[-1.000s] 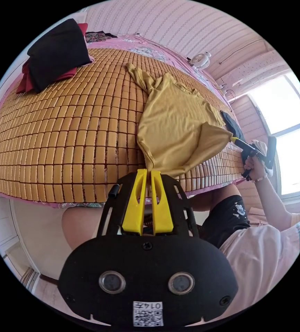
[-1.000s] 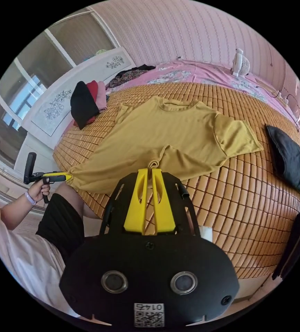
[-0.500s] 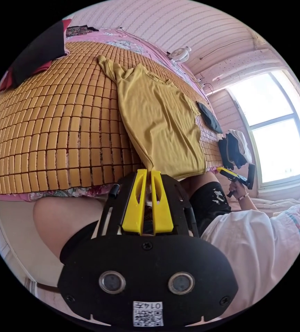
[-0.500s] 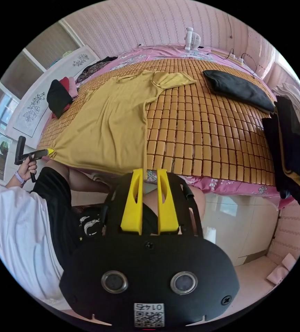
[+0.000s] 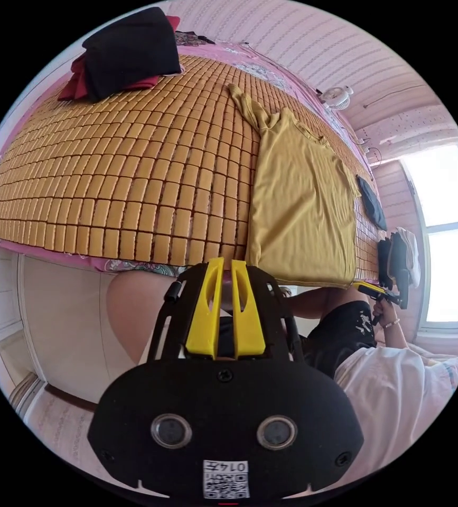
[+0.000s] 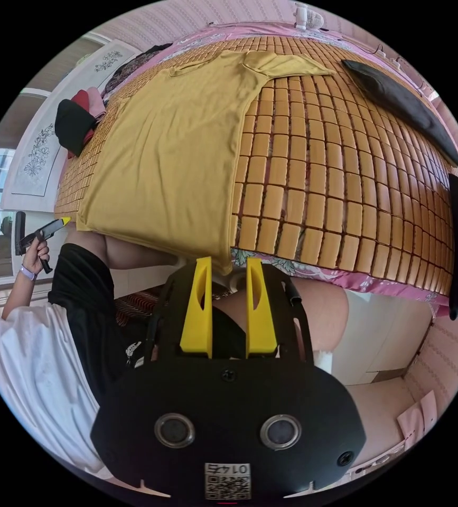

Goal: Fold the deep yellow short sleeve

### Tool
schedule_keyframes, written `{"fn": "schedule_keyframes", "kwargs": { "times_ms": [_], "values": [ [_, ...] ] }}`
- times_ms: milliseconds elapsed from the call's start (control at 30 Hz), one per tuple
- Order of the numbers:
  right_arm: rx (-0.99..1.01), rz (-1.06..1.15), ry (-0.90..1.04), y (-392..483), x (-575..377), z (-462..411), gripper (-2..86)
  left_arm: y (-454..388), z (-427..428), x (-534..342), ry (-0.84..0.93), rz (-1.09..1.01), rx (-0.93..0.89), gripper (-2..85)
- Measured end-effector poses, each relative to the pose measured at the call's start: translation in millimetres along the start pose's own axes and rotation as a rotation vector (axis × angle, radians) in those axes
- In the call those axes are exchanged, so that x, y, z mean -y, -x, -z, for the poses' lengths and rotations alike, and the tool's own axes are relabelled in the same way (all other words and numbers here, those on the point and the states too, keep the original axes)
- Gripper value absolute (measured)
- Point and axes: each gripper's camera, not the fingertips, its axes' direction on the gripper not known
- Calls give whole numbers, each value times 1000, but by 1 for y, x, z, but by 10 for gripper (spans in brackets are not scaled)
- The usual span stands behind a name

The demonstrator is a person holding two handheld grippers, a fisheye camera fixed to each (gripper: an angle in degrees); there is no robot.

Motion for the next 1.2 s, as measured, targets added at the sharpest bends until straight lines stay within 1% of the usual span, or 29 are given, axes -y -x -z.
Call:
{"fn": "schedule_keyframes", "kwargs": {
  "times_ms": [100, 167, 233, 300, 333, 367, 500, 600, 667, 700, 733, 767, 833, 867, 933, 967, 1000, 1033, 1167, 1200],
  "values": [
    [-8, -2, 10, -1, -4, -2, 99, -21, 1, -6, 5, -89, 49, 58],
    [-9, -5, 23, -3, -7, -4, 92, -39, -8, -8, 51, -156, 67, 84],
    [4, 1, 56, -6, -11, -10, 74, -48, -19, -8, 100, -185, 78, 91],
    [13, 6, 69, -9, -15, -12, 48, -53, -32, -8, 163, -198, 128, 80],
    [10, 5, 62, -11, -19, -11, 31, -53, -38, -9, 202, -190, 202, 42],
    [4, 5, 49, -11, -22, -9, 24, -55, -37, -11, 209, -217, 231, 19],
    [54, 28, -94, -19, -56, 13, 5, -52, -19, -25, 160, -252, 210, 0],
    [170, -11, -220, -34, -88, 33, 4, -46, 10, -42, 65, -270, 98, -5],
    [280, -48, -324, -45, -109, 49, 4, -40, 42, -53, -51, -267, -38, -7],
    [358, -68, -411, -52, -122, 62, 4, -39, 51, -55, -80, -266, -76, -7],
    [427, -73, -504, -57, -134, 78, 3, -37, 70, -58, -149, -269, -159, -7],
    [455, -70, -550, -59, -140, 87, 3, -36, 90, -60, -220, -275, -230, -7],
    [526, -11, -734, -61, -158, 127, 3, -37, 121, -61, -320, -299, -315, -7],
    [532, 10, -776, -60, -161, 139, 2, -39, 143, -62, -390, -324, -359, -8],
    [528, 100, -920, -51, -174, 187, 2, -44, 178, -63, -488, -372, -407, -8],
    [526, 126, -955, -48, -178, 201, 2, -49, 203, -64, -551, -406, -429, -8],
    [523, 181, -1019, -41, -185, 227, 2, -51, 216, -66, -584, -423, -438, -8],
    [518, 239, -1081, -32, -194, 254, 2, -56, 243, -70, -655, -458, -455, -8],
    [481, 425, -1244, 3, -232, 329, 2, -74, 335, -102, -882, -593, -515, -8],
    [459, 485, -1290, 16, -247, 352, 2, -77, 348, -108, -912, -612, -518, -8]
  ]
}}
